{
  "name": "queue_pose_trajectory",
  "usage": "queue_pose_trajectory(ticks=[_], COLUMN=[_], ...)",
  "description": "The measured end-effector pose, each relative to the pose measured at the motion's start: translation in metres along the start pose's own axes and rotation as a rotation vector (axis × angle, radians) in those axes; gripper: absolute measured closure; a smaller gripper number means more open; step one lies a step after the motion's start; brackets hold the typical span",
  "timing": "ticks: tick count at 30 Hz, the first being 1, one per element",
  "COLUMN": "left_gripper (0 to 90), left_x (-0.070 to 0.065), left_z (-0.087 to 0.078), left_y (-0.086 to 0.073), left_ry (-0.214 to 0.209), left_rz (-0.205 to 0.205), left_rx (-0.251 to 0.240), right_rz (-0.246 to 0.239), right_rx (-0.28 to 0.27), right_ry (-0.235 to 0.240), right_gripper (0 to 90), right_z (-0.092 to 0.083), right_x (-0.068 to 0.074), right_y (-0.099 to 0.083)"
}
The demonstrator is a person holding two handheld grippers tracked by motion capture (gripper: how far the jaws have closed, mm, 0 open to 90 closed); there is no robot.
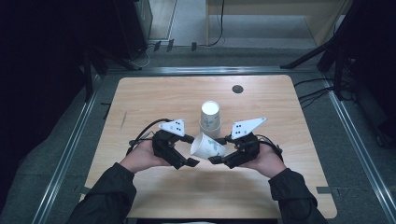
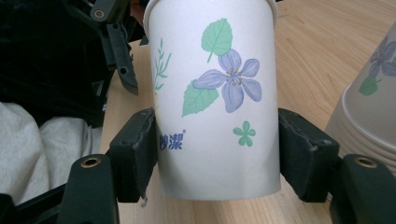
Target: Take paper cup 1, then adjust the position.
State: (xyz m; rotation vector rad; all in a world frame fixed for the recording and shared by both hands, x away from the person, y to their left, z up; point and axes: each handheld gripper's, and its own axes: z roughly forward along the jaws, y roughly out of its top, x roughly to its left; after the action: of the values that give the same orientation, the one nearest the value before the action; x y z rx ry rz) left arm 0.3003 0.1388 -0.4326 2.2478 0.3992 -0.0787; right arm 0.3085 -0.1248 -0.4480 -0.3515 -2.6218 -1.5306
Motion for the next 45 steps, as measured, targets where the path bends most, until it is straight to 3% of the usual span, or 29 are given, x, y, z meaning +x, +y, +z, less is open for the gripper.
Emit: queue_pose_trajectory(ticks=[4,8,16,42,45], left_gripper=[13.9,15.2,20.7,28.2,28.4], left_x=[0.0,0.001,0.002,-0.001,-0.003], left_z=[0.0,-0.001,-0.002,-0.006,-0.007], left_y=[0.002,0.002,0.002,0.002,0.003], left_ry=[0.003,-0.022,-0.031,-0.032,-0.024], left_rz=[-0.011,-0.041,-0.051,-0.016,0.003], left_rx=[-0.05,-0.101,-0.132,-0.115,-0.105], right_rz=[0.003,0.004,0.011,0.005,0.005], right_rx=[-0.003,-0.001,0.002,0.029,0.032], right_ry=[0.016,0.024,0.04,0.053,0.058], right_gripper=[33.9,33.8,34.0,34.3,32.1], right_z=[0.001,0.003,0.007,0.013,0.013], right_x=[0.0,0.001,0.002,0.003,0.003], right_y=[0.0,0.0,0.0,-0.001,-0.001])
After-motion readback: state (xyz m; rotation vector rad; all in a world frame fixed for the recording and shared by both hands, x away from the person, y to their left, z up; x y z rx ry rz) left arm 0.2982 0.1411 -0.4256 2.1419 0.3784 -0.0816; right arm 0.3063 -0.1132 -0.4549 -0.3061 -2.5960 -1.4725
